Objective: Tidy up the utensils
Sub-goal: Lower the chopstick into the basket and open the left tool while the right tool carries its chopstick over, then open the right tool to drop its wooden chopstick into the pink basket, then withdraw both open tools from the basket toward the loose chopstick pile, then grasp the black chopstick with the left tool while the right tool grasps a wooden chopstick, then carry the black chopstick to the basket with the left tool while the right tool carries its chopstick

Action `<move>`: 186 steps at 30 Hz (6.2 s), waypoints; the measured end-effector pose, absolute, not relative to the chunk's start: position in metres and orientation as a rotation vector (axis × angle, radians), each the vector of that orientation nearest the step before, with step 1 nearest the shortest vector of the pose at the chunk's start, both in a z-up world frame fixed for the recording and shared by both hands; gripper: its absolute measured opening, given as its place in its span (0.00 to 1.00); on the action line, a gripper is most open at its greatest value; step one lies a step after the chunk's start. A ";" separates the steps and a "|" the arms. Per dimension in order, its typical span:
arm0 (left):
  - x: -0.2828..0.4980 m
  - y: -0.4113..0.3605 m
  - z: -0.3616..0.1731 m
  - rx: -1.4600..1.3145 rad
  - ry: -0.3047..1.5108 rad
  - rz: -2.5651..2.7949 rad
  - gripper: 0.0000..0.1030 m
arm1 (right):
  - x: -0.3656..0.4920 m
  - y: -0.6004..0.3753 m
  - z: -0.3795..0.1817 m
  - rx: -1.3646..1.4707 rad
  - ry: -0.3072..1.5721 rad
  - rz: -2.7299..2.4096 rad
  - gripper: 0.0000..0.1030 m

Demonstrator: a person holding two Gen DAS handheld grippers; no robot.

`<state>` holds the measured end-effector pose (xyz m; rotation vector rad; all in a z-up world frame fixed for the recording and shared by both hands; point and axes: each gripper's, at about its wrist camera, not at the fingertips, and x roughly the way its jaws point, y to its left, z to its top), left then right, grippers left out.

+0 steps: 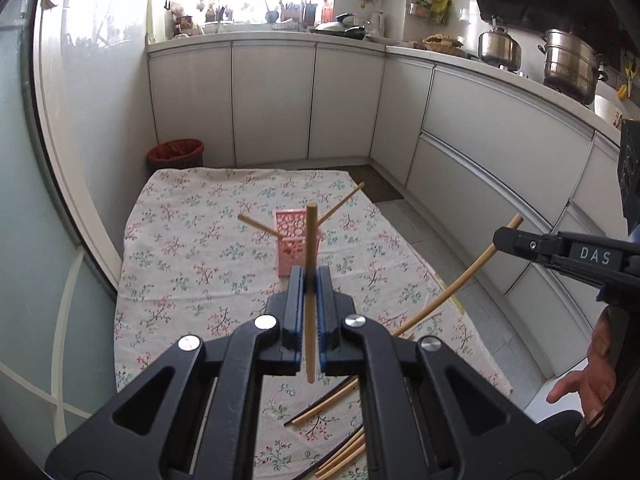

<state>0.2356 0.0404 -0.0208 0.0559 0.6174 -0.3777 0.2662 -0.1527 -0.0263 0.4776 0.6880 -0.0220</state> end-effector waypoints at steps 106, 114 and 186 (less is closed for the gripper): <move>0.300 -0.098 -0.187 0.405 1.280 -0.533 0.81 | 0.167 -0.218 -0.207 0.520 0.941 -0.280 1.00; 0.324 -0.119 -0.218 0.441 1.377 -0.518 0.71 | 0.172 -0.234 -0.215 0.587 0.972 -0.276 1.00; 0.279 0.070 -0.128 0.032 0.858 -0.365 0.07 | 0.393 -0.149 -0.269 0.594 1.426 -0.426 0.25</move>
